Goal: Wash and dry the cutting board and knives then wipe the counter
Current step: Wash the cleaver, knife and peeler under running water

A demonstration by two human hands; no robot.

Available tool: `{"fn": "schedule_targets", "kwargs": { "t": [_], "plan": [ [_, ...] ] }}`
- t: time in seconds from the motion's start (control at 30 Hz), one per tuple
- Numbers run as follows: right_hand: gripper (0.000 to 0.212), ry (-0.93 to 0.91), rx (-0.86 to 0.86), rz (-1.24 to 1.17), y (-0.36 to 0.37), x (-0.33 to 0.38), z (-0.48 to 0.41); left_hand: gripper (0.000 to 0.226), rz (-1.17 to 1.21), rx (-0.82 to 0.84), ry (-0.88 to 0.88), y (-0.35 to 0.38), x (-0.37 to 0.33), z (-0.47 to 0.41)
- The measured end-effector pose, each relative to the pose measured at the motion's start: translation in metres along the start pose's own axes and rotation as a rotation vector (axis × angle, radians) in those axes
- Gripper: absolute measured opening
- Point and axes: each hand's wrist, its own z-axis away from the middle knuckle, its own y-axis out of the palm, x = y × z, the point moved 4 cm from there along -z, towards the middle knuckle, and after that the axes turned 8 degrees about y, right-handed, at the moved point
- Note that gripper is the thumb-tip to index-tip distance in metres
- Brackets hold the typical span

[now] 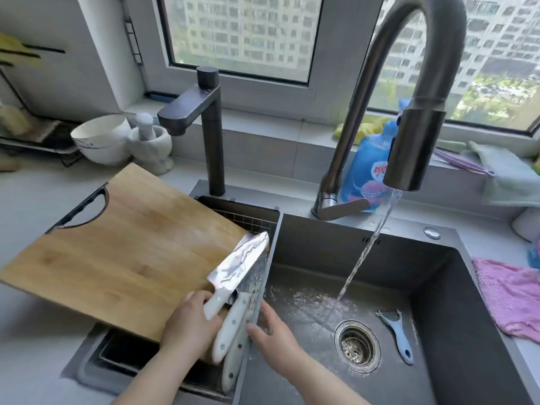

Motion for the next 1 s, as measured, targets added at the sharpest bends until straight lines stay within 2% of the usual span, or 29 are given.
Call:
{"fn": "schedule_targets", "kwargs": {
  "t": [0.33, 0.6, 0.87, 1.0],
  "plan": [
    [0.056, -0.021, -0.014, 0.01, 0.0, -0.004, -0.001, 0.04, -0.182, 0.065, 0.062, 0.003, -0.018, -0.012],
    [0.056, -0.01, 0.016, -0.013, -0.002, -0.005, 0.001, 0.044, -0.206, 0.1, 0.156, 0.019, -0.034, -0.001],
    [0.044, -0.015, 0.006, -0.099, -0.002, -0.003, 0.011, 0.036, -0.209, 0.027, 0.242, 0.043, -0.033, 0.012],
    [0.043, 0.02, -0.06, -0.068, -0.017, -0.015, 0.012, 0.039, -0.175, -0.088, 0.268, 0.038, -0.03, 0.012]
  ]
}}
